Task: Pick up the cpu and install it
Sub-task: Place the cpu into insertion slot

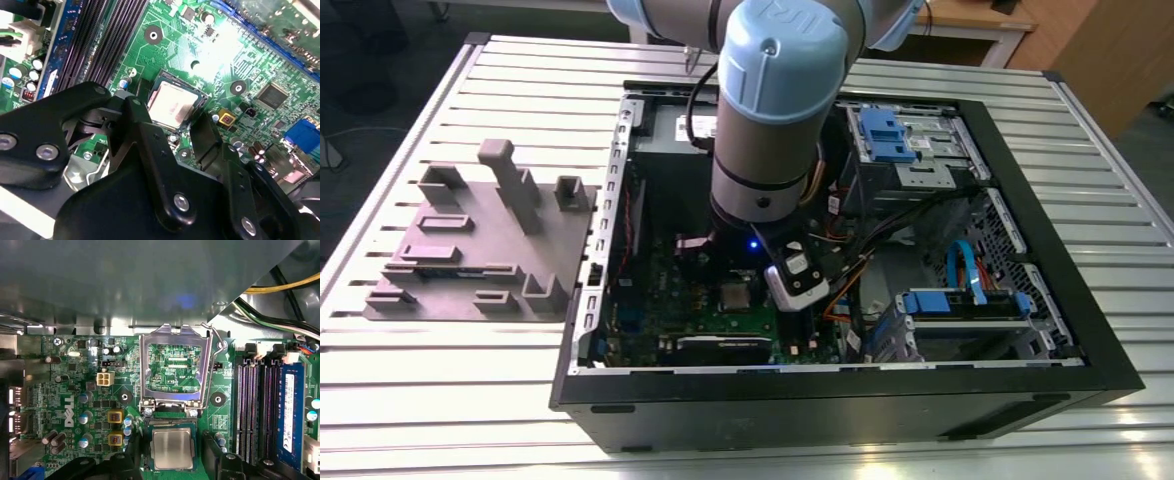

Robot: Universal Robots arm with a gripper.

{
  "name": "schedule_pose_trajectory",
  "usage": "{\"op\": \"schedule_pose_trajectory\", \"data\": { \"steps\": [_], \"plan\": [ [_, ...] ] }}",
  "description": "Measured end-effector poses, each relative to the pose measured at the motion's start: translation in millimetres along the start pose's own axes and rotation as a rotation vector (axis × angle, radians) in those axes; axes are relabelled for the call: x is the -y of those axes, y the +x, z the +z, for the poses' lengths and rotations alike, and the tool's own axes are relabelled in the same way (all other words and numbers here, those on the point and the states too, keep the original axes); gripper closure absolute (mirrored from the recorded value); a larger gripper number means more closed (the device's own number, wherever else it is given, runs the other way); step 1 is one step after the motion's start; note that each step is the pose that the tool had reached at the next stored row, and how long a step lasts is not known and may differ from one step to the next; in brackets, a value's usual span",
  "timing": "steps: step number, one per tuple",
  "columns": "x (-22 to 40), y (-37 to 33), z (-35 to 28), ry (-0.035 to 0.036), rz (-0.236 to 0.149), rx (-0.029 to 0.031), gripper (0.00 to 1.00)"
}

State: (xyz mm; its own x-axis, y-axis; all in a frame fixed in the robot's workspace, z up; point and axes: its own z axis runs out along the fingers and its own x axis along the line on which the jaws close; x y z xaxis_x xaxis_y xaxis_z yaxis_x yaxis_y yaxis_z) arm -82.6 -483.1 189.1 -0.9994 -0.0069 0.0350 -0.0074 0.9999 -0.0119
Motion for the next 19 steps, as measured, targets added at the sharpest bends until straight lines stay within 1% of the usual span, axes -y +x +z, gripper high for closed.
{"op": "schedule_pose_trajectory", "data": {
  "steps": [2, 3, 4, 5, 6, 11, 15, 19],
  "plan": [
    [0.0, 0.0, 0.4, 0.0000, 0.000, 0.0000, 0.40],
    [0.0, 0.0, 0.5, 0.0001, 0.000, 0.0000, 0.42],
    [0.1, -0.2, 0.5, 0.0003, 0.000, 0.0003, 0.48],
    [0.1, -0.3, 0.5, 0.0003, 0.000, 0.0001, 0.48],
    [0.1, -0.2, 0.5, 0.0001, 0.000, 0.0000, 0.54],
    [0.3, 0.0, 0.6, -0.0003, 0.005, -0.0002, 0.54],
    [0.4, -0.1, 0.4, -0.0007, 0.017, -0.0001, 0.54],
    [0.5, 0.1, -1.9, -0.0007, 0.019, -0.0003, 0.54]
  ]
}}
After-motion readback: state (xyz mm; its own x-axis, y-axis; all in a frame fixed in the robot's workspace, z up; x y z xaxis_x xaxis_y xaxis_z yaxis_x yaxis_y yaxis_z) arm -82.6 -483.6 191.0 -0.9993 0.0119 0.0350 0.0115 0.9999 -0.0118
